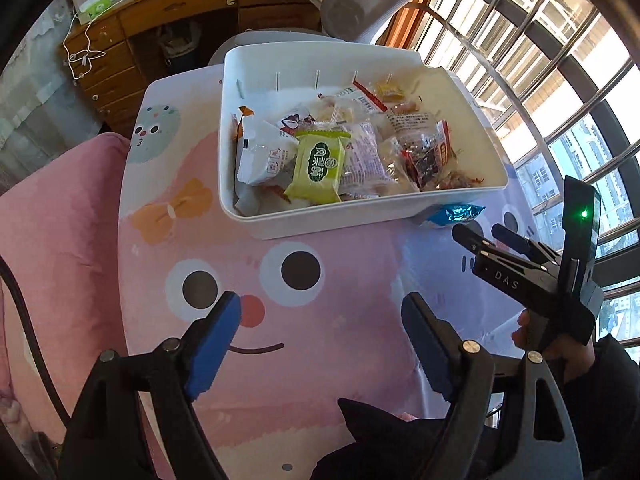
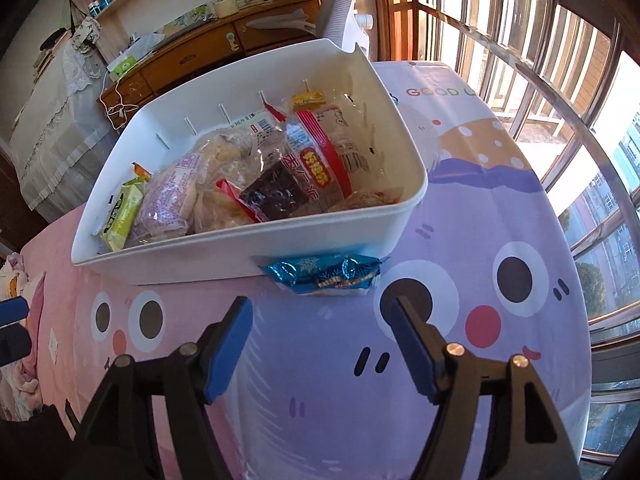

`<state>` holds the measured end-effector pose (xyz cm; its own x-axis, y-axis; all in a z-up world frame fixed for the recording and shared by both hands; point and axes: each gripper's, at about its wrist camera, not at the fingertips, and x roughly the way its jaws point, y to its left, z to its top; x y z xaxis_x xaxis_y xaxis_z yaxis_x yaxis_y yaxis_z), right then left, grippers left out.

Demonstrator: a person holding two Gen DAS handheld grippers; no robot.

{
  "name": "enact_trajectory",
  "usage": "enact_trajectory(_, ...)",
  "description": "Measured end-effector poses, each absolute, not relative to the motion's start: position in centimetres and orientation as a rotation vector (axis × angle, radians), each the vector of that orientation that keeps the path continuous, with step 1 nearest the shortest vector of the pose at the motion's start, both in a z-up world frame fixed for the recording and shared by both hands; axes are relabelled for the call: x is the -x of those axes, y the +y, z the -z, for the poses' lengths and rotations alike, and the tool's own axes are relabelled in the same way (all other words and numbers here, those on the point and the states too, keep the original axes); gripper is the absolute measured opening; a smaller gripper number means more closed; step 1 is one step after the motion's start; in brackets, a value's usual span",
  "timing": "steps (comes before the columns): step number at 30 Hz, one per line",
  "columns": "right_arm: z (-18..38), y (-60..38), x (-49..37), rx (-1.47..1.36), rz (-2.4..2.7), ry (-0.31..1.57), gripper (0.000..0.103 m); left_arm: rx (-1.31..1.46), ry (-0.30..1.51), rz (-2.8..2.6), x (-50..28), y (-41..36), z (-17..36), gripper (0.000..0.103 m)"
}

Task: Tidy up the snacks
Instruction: 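Move right gripper to the blue foil packet and grasp it, then lift the blue foil packet over the basket and open right gripper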

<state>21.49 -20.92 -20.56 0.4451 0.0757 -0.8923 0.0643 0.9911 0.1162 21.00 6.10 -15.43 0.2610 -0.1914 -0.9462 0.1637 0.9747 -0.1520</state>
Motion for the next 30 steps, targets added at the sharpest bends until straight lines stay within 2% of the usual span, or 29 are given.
enact_trajectory(3, 21.5, -21.3, -21.6, -0.131, 0.013, 1.073, 0.082, 0.006, 1.306, 0.217, -20.6, 6.3, 16.0, 0.081)
enact_trajectory(17, 24.1, -20.8, -23.0, -0.081, 0.02, 1.018, 0.082, 0.015, 1.361, 0.129, -19.3, 7.3, 17.3, 0.081)
enact_trajectory(19, 24.2, -20.9, -23.0, -0.086, 0.03, 1.015, 0.078, 0.023, 1.363, 0.12, -19.2, 7.4, 17.3, 0.081)
enact_trajectory(21, 24.4, -21.0, -23.1, -0.085, 0.039, 1.033, 0.06, 0.033, 1.364, 0.112, -19.1, 7.5, 17.3, 0.081)
enact_trajectory(30, 23.8, -21.9, -22.7, -0.119, 0.043, 1.073, 0.045, 0.071, 1.364, 0.123, -19.2, 7.4, 17.2, 0.081)
